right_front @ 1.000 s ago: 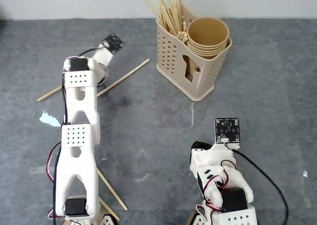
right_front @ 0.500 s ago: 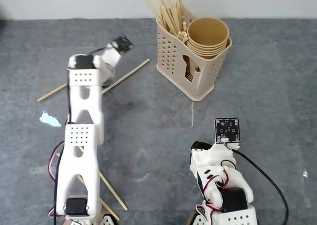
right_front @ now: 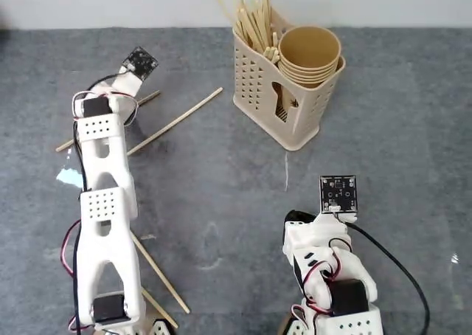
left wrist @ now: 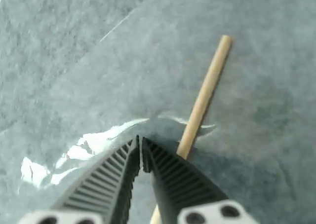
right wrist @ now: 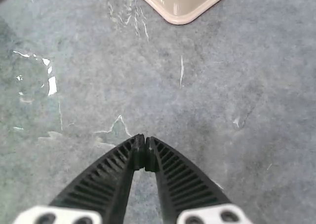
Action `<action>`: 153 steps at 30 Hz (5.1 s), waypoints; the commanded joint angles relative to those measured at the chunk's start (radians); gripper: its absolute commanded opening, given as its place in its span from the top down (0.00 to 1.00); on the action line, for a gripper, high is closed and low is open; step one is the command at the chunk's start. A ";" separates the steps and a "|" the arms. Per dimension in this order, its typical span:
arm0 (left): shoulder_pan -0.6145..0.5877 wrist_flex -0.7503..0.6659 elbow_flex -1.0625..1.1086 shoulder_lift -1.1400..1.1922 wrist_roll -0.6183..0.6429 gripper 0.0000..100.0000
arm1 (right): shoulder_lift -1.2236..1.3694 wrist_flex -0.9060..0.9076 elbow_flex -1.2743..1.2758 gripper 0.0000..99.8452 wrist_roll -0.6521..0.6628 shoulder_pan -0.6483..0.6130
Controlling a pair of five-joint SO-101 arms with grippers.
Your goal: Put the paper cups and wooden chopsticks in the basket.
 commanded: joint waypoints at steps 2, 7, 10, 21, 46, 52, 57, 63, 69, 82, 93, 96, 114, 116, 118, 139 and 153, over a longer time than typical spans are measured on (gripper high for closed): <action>0.020 0.083 -0.056 0.011 -0.086 0.99 | -0.010 -0.015 -0.006 0.99 0.000 -0.004; 0.057 0.236 -0.061 -0.038 -0.095 0.99 | -0.010 -0.015 -0.006 0.99 0.000 -0.004; 0.095 0.351 -0.061 -0.091 -0.095 0.99 | -0.010 -0.015 -0.006 0.99 0.000 -0.004; 0.164 0.448 -0.061 -0.236 -0.089 0.99 | -0.010 -0.013 -0.006 0.99 0.000 -0.002; 0.163 0.407 -0.061 -0.061 -0.086 0.99 | -0.010 -0.013 -0.006 0.99 0.000 -0.004; 0.218 0.496 -0.056 -0.130 -0.083 0.99 | -0.010 -0.013 -0.006 0.99 0.000 -0.004; 0.238 0.496 -0.054 -0.140 -0.081 0.99 | -0.010 -0.013 -0.006 0.99 0.000 -0.004; 0.242 0.496 -0.056 -0.189 -0.078 0.99 | -0.010 -0.013 -0.006 0.99 0.000 -0.004; 0.230 0.496 -0.054 -0.239 0.032 0.99 | -0.010 -0.013 -0.006 0.99 0.000 -0.004; 0.157 0.387 -0.054 -0.123 0.094 0.99 | -0.010 -0.013 -0.006 0.99 0.000 -0.004; 0.235 0.496 -0.056 -0.087 0.023 0.99 | -0.010 -0.013 -0.006 0.99 0.000 -0.004; 0.250 0.497 -0.054 -0.087 0.026 0.99 | -0.010 -0.013 -0.006 0.99 0.000 -0.004; 0.256 0.499 0.048 -0.196 0.124 0.99 | -0.010 -0.013 -0.006 0.99 0.000 -0.004; 0.261 0.499 0.119 -0.244 0.126 0.99 | -0.010 -0.013 -0.006 0.99 0.000 -0.004; 0.276 0.499 0.226 -0.301 0.126 0.99 | -0.010 -0.013 -0.006 0.99 0.000 -0.004; 0.290 0.494 0.527 -0.609 0.126 0.96 | -0.010 -0.013 -0.006 0.98 0.000 -0.005; 0.316 0.411 0.598 -0.595 0.084 0.81 | -0.010 -0.013 -0.006 0.98 0.000 -0.005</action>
